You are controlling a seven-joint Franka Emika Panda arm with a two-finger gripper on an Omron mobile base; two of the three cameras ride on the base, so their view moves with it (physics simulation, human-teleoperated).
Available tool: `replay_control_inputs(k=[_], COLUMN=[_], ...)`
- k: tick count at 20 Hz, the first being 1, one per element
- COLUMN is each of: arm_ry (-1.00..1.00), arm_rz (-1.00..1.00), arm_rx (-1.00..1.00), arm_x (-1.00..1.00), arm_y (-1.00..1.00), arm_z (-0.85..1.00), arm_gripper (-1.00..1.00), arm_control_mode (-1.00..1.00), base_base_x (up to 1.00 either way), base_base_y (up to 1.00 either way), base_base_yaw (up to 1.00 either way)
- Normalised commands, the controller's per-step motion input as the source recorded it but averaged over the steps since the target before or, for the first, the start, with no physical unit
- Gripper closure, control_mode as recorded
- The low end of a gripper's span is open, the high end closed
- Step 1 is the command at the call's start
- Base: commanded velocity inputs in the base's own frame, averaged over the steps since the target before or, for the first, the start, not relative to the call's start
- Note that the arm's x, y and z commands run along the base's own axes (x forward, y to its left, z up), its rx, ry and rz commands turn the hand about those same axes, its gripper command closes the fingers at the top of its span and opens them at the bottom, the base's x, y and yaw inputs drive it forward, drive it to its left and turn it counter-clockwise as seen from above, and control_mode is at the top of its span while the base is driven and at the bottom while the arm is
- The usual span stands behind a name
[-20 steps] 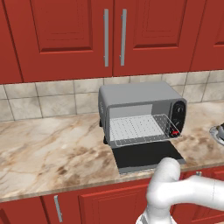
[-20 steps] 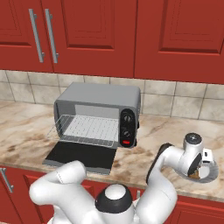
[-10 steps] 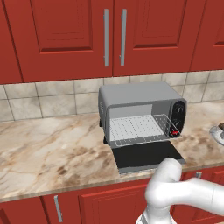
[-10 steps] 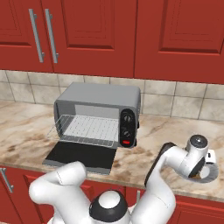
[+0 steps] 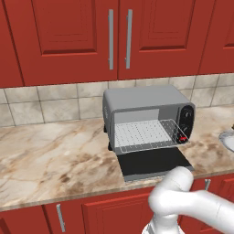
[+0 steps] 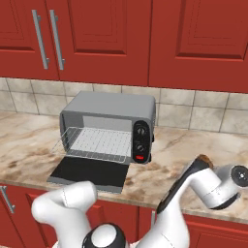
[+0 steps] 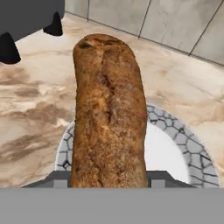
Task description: Pull the toaster oven rack outwards. Pick up the baguette from the plate and place it on the toaster oven rack. Close the toaster oven door fully and set the temperature to the lowest setting.
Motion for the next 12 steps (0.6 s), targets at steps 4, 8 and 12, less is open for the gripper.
replay_control_inputs(k=[4,8,12], arm_ry=[-0.27,-0.19,-0.16], arm_rz=[0.43,0.33,0.27], arm_rx=[-0.09,-0.22,-0.31], arm_x=[-0.41,-0.29,-0.21], arm_y=[0.45,0.85,1.00], arm_z=[0.69,0.75,0.67], arm_gripper=[1.00,1.00,1.00], arm_control_mode=[-1.00,-1.00,-1.00], base_base_x=[0.00,0.00,0.00], base_base_y=[0.00,0.00,0.00], base_base_yaw=[0.00,0.00,0.00])
